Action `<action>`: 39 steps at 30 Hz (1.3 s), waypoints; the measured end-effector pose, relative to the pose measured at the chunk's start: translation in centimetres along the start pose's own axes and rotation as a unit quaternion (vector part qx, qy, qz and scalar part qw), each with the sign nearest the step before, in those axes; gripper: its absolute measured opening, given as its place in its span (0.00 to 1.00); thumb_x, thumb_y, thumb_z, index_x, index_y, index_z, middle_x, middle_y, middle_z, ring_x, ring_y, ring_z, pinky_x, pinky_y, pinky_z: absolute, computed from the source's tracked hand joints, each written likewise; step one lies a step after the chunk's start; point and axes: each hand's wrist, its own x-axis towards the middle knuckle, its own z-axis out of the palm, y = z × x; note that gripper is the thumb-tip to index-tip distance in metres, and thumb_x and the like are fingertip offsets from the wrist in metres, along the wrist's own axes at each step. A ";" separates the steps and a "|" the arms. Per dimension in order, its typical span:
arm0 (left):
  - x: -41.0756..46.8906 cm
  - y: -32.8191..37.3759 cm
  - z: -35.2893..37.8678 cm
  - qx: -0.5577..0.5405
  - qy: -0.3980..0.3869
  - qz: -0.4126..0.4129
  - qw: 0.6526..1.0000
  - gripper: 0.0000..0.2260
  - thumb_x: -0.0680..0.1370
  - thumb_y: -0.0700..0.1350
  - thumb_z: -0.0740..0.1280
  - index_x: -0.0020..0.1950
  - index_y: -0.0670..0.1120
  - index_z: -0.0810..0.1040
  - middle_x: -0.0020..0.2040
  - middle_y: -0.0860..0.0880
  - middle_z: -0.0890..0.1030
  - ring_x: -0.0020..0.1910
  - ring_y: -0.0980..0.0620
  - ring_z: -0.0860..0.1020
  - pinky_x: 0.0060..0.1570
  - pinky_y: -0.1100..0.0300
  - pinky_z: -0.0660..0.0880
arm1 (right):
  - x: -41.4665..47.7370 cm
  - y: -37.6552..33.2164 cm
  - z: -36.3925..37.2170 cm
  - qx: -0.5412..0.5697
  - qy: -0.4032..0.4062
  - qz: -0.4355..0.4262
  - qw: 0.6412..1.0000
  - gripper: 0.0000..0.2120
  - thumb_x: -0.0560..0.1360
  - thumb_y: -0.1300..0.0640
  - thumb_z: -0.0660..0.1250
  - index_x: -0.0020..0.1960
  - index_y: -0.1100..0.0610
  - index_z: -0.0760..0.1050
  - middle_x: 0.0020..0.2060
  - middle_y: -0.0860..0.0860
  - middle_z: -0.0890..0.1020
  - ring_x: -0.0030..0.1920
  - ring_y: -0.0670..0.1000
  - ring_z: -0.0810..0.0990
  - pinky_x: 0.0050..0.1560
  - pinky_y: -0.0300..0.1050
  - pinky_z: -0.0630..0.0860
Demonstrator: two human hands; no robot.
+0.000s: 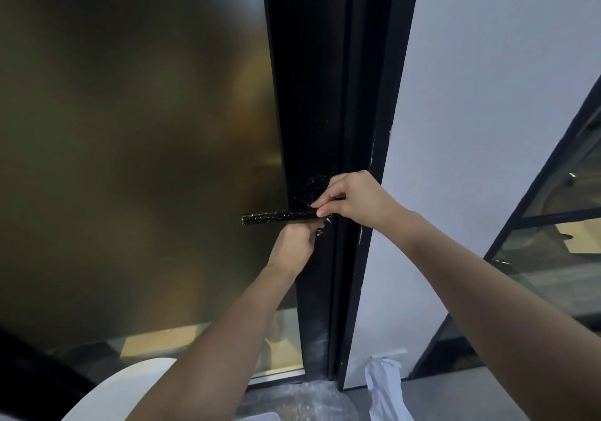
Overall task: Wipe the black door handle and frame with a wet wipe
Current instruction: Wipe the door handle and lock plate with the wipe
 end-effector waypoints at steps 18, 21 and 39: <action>-0.4 0.1 1.9 -0.004 0.110 -0.009 0.994 0.11 0.76 0.33 0.64 0.57 0.39 0.80 0.51 0.44 0.82 0.52 0.47 0.79 0.54 0.66 0.71 | 0.7 -1.8 -0.5 -0.017 -0.047 0.058 0.997 0.11 0.68 0.63 0.74 0.50 0.61 0.83 0.48 0.53 0.83 0.38 0.39 0.74 0.41 0.23 0.69; 0.2 -0.4 2.9 0.078 0.055 0.091 0.991 0.14 0.71 0.29 0.69 0.55 0.37 0.80 0.47 0.44 0.83 0.46 0.48 0.82 0.49 0.58 0.79 | 0.8 -1.7 -0.4 -0.021 -0.048 0.063 0.997 0.10 0.69 0.62 0.74 0.50 0.60 0.83 0.48 0.52 0.83 0.38 0.40 0.74 0.46 0.26 0.70; -0.5 -1.0 0.2 -0.086 0.201 -0.129 0.967 0.04 0.73 0.33 0.69 0.46 0.33 0.82 0.41 0.33 0.82 0.42 0.37 0.81 0.46 0.67 0.67 | 1.2 -2.3 -0.4 -0.046 -0.061 0.068 0.995 0.11 0.68 0.63 0.74 0.50 0.61 0.83 0.50 0.54 0.83 0.49 0.47 0.80 0.50 0.33 0.71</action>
